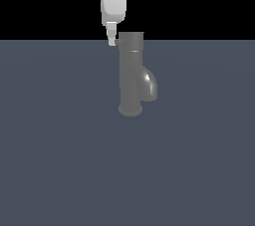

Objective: Turn on the faucet by rotating a designated handle.

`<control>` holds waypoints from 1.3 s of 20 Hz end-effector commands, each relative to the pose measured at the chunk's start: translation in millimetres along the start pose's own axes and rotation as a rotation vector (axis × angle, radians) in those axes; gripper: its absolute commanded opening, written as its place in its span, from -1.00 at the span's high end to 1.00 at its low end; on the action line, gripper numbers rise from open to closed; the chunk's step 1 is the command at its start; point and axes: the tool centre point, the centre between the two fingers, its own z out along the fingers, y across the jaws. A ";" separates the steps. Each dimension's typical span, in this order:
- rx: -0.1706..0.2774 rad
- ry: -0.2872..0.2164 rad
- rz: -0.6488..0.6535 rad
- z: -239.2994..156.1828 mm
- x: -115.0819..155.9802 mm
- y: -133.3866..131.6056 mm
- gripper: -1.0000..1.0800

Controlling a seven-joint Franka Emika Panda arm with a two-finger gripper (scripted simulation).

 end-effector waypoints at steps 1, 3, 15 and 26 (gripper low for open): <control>-0.003 0.001 0.016 -0.1 17.5 11.0 1.00; -0.003 0.001 0.016 -0.3 24.6 17.8 1.00; -0.002 0.001 0.008 -0.3 70.1 15.5 1.00; -0.004 0.001 0.015 -0.3 128.0 15.2 1.00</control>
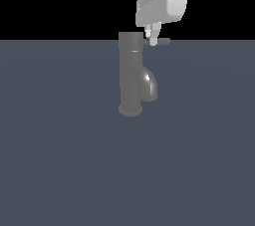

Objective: Turn on the faucet by rotating a designated handle.

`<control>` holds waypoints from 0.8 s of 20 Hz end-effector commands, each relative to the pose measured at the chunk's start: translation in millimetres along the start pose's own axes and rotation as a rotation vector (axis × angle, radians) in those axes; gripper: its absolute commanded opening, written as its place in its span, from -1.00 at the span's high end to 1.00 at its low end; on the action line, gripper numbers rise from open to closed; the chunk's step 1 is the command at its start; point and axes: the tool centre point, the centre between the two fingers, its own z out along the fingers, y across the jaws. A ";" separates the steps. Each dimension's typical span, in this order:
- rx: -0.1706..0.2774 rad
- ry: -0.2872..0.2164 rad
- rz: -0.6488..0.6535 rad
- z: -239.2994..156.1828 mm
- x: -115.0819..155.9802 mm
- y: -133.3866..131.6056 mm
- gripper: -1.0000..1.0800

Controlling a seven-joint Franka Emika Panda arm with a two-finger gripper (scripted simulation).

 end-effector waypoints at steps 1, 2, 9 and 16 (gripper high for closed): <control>0.000 0.003 0.035 -0.3 30.6 6.0 1.00; 0.000 0.003 0.035 -0.3 30.6 6.0 1.00; 0.001 0.000 0.006 -0.1 22.7 -12.6 1.00; 0.001 0.001 0.012 -0.1 40.0 -26.4 1.00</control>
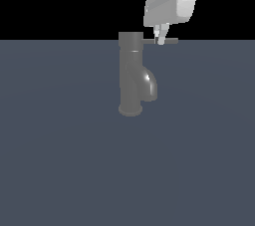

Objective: Turn on the faucet by rotating a designated handle.

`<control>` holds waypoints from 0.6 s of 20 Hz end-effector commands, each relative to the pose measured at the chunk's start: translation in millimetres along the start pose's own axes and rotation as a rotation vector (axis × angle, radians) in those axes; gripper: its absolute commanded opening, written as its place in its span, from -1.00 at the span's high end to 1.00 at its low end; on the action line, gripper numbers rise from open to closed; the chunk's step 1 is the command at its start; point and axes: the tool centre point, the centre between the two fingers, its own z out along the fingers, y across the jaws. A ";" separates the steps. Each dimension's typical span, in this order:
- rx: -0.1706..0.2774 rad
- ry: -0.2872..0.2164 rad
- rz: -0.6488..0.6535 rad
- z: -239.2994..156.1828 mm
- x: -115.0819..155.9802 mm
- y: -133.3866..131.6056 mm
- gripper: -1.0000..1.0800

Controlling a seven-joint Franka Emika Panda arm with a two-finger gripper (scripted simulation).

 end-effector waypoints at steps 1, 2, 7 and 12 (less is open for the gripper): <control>0.004 0.003 0.008 0.2 10.3 -6.0 1.00; 0.004 0.003 0.008 0.2 12.6 -8.0 1.00; 0.004 0.003 0.013 0.1 24.6 -17.4 1.00; 0.004 0.003 0.017 0.0 36.3 -26.6 1.00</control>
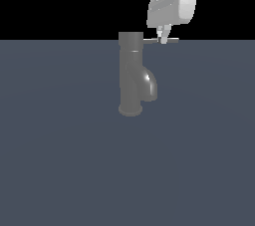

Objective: Turn on the faucet by rotating a designated handle.

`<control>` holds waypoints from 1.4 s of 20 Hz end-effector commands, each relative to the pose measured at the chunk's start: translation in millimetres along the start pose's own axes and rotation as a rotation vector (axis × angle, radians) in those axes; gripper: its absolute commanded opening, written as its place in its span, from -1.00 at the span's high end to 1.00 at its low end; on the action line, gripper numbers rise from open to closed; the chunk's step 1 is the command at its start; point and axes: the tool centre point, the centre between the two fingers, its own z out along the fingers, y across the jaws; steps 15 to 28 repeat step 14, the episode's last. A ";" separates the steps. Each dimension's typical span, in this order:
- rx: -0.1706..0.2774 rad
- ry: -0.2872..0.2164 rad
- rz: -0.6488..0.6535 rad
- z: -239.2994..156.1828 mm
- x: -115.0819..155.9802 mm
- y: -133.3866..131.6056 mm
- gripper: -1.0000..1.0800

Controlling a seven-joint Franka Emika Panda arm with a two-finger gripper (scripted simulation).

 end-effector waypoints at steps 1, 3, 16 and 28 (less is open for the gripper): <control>0.002 0.005 0.022 0.2 18.1 -1.7 1.00; 0.002 0.005 0.023 0.1 22.7 -5.3 1.00; 0.002 0.006 0.032 -0.2 45.4 -22.6 1.00; 0.002 0.006 0.032 -0.2 45.4 -22.6 1.00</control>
